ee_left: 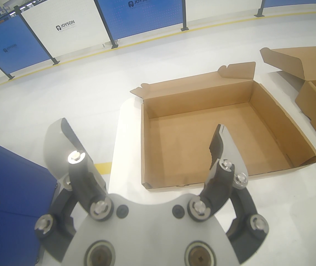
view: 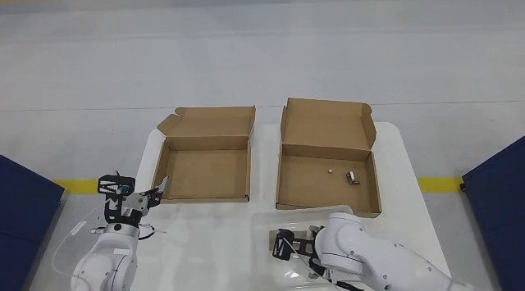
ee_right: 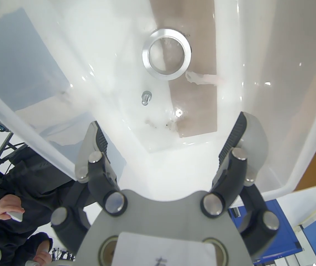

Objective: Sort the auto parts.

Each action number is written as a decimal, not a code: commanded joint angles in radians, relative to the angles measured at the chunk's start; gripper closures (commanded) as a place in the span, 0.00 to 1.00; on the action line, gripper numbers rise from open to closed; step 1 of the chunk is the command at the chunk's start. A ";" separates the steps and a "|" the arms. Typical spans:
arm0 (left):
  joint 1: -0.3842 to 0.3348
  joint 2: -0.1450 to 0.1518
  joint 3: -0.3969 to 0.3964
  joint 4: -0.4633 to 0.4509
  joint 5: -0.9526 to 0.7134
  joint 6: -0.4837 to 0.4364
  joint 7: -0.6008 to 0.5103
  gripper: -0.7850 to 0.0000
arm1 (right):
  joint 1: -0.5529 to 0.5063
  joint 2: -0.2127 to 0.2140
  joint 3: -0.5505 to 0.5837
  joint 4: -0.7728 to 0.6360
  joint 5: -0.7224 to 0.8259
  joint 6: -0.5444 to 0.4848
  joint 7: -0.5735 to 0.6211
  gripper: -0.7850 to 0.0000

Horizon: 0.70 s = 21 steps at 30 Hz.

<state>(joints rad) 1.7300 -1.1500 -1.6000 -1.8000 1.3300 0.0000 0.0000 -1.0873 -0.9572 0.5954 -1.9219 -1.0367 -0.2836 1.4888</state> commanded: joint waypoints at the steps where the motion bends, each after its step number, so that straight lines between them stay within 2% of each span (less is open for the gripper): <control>1: 0.000 0.000 0.000 0.000 0.000 0.000 0.000 0.00 | 0.002 -0.002 -0.003 0.004 -0.002 -0.001 0.002 0.00; 18: 0.000 0.000 0.000 0.000 0.000 0.000 0.000 0.00 | -0.011 -0.013 -0.032 0.040 -0.043 -0.018 -0.039 0.00; 19: 0.000 0.000 0.000 0.000 0.000 0.000 0.000 0.00 | -0.011 -0.014 -0.032 0.040 -0.046 -0.018 -0.039 0.20; 21: 0.000 0.000 0.000 0.000 0.000 0.000 0.000 0.00 | -0.013 -0.015 -0.034 0.040 -0.048 -0.019 -0.040 0.48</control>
<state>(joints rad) 1.7300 -1.1500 -1.6000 -1.8000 1.3300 0.0000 0.0000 -1.0992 -0.9722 0.5618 -1.8822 -1.0843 -0.3020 1.4489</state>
